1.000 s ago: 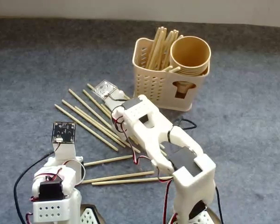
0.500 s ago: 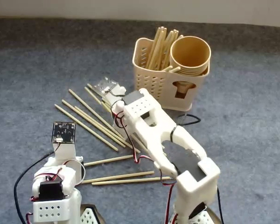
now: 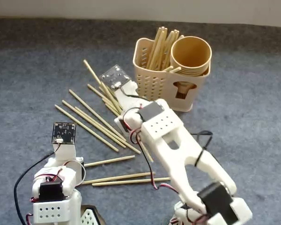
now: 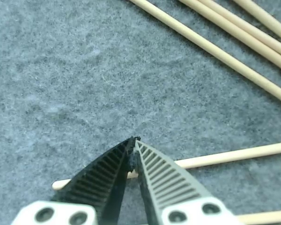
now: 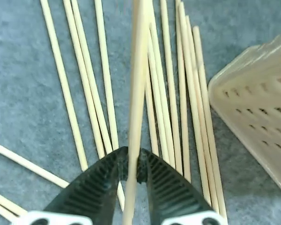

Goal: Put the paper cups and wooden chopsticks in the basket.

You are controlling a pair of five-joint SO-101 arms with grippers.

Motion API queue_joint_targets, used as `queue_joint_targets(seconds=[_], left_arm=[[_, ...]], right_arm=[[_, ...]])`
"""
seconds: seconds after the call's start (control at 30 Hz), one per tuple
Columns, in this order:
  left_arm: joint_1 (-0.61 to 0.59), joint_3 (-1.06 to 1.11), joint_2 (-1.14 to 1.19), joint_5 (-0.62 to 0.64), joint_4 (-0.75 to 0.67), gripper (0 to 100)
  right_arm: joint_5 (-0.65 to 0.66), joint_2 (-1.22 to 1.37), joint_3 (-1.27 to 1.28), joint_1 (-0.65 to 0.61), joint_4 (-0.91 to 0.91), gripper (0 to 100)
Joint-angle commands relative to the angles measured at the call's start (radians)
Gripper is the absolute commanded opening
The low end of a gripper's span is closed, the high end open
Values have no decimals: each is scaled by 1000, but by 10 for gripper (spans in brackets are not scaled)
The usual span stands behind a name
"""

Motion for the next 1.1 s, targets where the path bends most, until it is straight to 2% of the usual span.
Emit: queue_joint_targets(seconds=[0.0,0.17,0.43,0.63,0.9,1.07], left_arm=[[-5,21,7,-6,5,5],[-5,21,7,-6,5,5],[-5,21,7,-6,5,5],[-5,21,7,-6,5,5],[-5,21,7,-6,5,5],[-5,21,7,-6,5,5]], right_arm=[[-60,-165,50,15,-111,6],[-175,-320,101,16,-188,6],[-172,-481,90,47,-196,6],[-170,-585,97,128,-453,6],[-163,-622,97,145,-754,6],[-26,-611,111,168,-888,6]])
